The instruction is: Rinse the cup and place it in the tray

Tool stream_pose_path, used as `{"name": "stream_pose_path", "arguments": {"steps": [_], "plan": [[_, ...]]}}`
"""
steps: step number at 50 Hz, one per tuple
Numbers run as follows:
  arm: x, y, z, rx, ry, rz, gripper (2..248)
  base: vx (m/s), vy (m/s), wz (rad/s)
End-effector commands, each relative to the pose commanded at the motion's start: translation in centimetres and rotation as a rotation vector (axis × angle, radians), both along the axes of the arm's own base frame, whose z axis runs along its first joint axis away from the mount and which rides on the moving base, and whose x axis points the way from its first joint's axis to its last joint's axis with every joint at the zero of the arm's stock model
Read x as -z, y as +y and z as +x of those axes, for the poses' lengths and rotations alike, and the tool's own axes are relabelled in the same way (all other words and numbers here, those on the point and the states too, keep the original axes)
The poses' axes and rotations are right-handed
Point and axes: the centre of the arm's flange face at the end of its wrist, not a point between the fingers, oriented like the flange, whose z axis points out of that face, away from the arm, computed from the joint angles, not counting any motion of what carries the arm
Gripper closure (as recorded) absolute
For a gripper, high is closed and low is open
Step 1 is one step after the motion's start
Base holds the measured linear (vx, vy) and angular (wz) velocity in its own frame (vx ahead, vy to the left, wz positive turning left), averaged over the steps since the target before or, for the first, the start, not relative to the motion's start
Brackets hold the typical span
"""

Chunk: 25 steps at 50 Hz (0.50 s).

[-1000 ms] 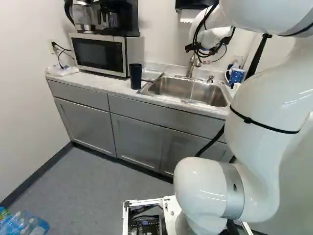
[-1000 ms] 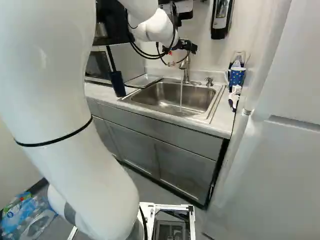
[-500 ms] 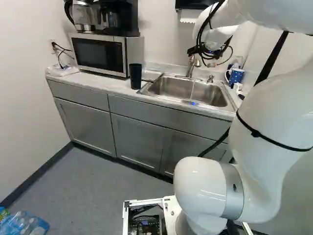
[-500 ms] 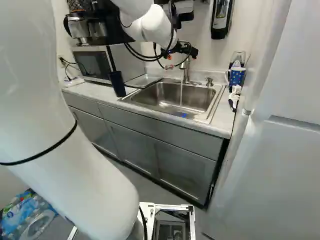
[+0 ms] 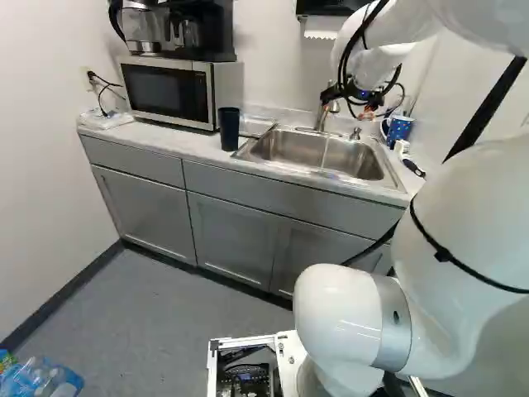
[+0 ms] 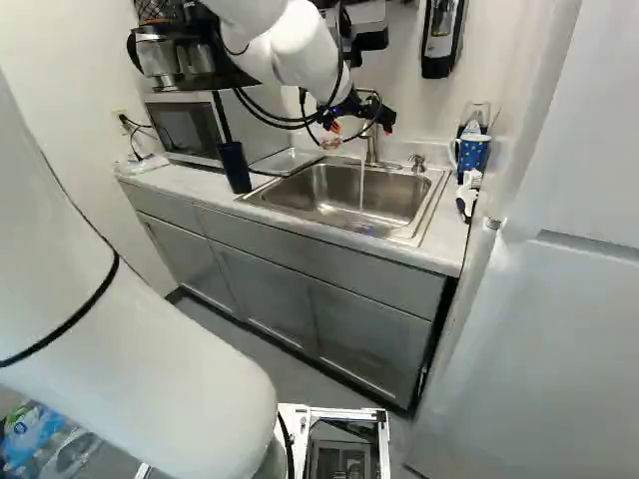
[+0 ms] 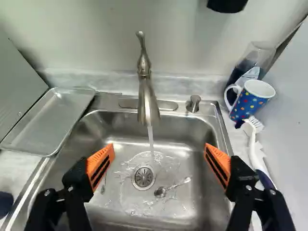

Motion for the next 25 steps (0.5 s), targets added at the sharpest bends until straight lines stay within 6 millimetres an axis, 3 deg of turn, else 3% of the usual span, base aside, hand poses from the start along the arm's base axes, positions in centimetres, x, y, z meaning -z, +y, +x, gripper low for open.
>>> {"name": "stream_pose_path", "arguments": {"steps": [25], "plan": [[0.97,0.28,-1.05,0.002,0.125,0.045,3,0.0,0.0,0.0]]}}
